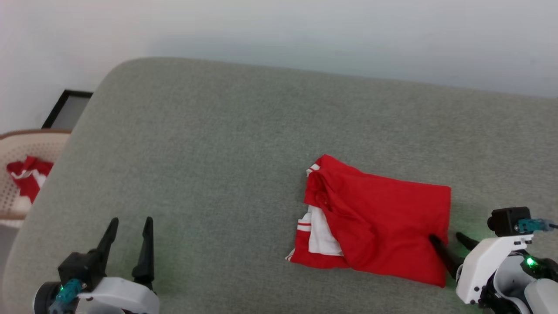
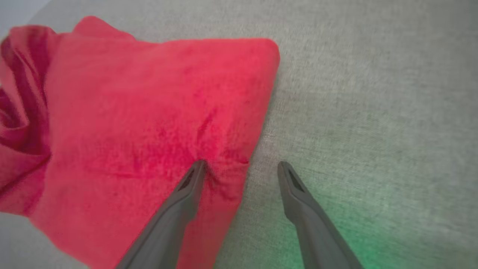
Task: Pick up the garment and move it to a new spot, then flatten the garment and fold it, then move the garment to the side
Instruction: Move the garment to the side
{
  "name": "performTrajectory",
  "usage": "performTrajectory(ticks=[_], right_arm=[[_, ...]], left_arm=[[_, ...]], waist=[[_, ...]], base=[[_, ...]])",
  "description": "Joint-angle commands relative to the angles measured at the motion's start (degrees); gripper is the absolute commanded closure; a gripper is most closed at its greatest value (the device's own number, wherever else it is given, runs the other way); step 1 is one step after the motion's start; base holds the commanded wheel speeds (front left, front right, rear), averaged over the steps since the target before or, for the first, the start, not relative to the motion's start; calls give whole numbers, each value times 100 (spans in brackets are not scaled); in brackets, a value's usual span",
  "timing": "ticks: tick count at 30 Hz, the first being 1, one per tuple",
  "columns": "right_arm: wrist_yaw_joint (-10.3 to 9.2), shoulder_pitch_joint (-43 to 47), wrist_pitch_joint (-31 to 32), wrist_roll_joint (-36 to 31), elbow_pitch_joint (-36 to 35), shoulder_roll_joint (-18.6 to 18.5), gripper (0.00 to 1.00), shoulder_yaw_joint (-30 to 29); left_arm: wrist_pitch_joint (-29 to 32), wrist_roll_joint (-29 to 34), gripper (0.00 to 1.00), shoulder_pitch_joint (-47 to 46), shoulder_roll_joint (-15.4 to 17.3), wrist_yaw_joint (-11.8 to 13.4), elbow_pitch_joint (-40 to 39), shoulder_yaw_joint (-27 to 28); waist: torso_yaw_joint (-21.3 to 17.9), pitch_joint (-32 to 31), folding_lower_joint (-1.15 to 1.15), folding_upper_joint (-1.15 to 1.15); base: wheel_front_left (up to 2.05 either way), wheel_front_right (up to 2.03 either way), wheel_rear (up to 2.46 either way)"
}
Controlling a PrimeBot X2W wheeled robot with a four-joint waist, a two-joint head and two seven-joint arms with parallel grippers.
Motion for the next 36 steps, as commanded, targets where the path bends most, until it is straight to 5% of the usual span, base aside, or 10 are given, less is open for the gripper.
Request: performTrajectory(ticks=[1,7,8,9,22,36], right_arm=[[-9,-89,73,26,62,12,0,-15],[-9,-270,627,131,524,185,0,36],[-9,-299,736,151,580,212,41,84],[-9,-344,773,177,600,219,100,107],[-14,-761,1085,-90,129,-160,100,-84],[-10,-1145,1484,-331,-711,-1173,100,-497]], left_arm=[[-30,-11,0,-66,1,6,18,3],[-28,63,0,-157,-61,-7,24,-44],[-28,67,0,-169,-76,-8,26,-49],[-28,78,0,-187,-88,-9,31,-56],[-29,126,0,-425,-111,-60,-18,-98],[-28,229,0,-1207,-3,-99,56,-506]], waist=[[110,119,0,0],[145,203,0,0],[145,209,0,0],[145,214,0,0],[-134,343,0,0],[-973,783,0,0]], base=[[0,0,0],[0,0,0],[0,0,0],[0,0,0],[0,0,0],[0,0,0]])
